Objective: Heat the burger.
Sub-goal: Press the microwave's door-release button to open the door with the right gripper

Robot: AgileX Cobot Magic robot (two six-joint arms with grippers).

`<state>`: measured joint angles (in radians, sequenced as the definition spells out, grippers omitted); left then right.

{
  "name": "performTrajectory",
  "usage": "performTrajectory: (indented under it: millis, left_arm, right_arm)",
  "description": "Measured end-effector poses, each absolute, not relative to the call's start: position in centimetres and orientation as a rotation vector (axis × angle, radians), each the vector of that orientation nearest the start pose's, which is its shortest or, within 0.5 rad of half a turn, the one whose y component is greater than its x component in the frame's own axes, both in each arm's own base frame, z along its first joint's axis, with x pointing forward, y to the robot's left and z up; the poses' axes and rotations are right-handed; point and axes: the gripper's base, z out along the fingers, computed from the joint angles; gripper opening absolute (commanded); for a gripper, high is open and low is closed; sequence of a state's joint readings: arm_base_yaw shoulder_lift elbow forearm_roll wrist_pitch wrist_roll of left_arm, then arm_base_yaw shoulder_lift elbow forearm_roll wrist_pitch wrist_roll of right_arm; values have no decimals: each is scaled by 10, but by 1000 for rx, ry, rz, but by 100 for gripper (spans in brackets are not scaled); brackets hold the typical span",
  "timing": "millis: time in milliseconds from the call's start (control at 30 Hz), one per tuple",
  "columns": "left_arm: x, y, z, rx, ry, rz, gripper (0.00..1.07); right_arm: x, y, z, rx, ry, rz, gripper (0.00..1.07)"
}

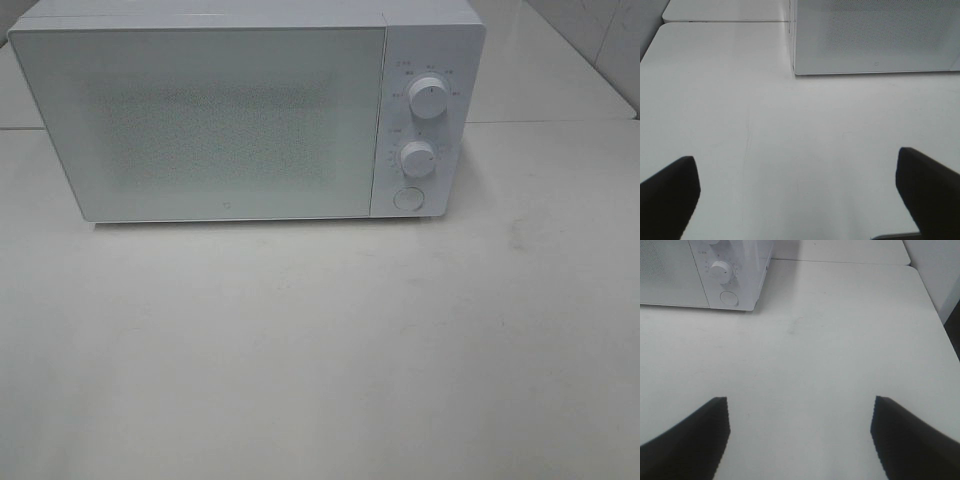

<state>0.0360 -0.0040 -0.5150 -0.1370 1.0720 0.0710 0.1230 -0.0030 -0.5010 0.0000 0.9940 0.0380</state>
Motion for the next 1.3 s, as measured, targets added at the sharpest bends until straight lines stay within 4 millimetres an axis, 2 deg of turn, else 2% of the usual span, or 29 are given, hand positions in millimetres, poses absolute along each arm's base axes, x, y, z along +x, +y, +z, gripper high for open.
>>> performTrajectory:
  millis: [1300]
  left_arm:
    - [-8,-11,281,44,2030,-96,100]
  right_arm:
    - [-4,0,286,-62,1967,120,76]
